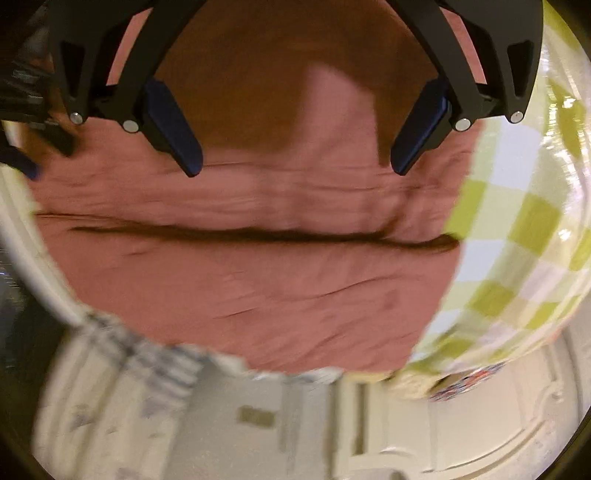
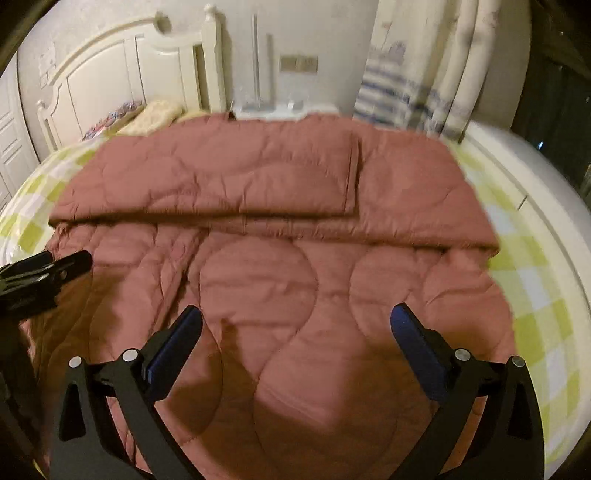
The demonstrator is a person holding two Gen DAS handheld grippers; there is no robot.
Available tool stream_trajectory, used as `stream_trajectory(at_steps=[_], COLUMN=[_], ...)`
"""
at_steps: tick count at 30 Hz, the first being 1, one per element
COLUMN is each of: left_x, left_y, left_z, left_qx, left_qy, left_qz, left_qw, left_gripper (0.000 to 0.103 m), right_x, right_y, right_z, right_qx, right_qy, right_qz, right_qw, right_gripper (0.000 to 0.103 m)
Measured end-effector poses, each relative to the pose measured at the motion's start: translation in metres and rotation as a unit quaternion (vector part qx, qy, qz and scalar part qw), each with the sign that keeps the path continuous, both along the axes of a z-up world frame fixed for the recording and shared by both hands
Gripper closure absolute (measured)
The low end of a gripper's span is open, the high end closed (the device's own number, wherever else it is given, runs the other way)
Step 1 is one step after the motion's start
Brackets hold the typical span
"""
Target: Fold large clothes
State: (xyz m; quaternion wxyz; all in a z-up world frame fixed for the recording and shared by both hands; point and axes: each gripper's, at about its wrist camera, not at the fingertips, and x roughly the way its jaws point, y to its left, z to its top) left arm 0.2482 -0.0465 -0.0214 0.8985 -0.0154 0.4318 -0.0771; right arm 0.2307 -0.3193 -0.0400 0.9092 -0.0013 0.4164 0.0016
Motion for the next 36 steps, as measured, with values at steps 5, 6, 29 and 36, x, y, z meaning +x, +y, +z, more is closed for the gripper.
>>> stream_trajectory(at_steps=[5, 6, 29, 36], left_x=[0.011, 0.014, -0.015, -0.002], left_y=[-0.047, -0.045, -0.062, -0.019], left_z=[-0.026, -0.026, -0.036, -0.027], left_qx=[0.096, 0.09, 0.115, 0.06], left_qy=[0.02, 0.024, 0.0, -0.011], left_qz=[-0.049, -0.042, -0.105, -0.003], left_qw=[0.994, 0.9948, 0.9877, 0.9982], left_gripper=[0.002, 0.002, 0.002, 0.002], right_x=[0.018, 0.022, -0.011, -0.012], right_y=[0.005, 0.003, -0.005, -0.039], right_z=[-0.025, -0.028, -0.027, -0.02], right_qx=[-0.015, -0.012, -0.028, -0.028], right_qy=[0.044, 0.05, 0.036, 0.035], right_qz=[0.017, 0.021, 0.093, 0.02], right_qw=[0.999, 0.998, 0.995, 0.999], right_gripper=[0.005, 0.005, 0.005, 0.005])
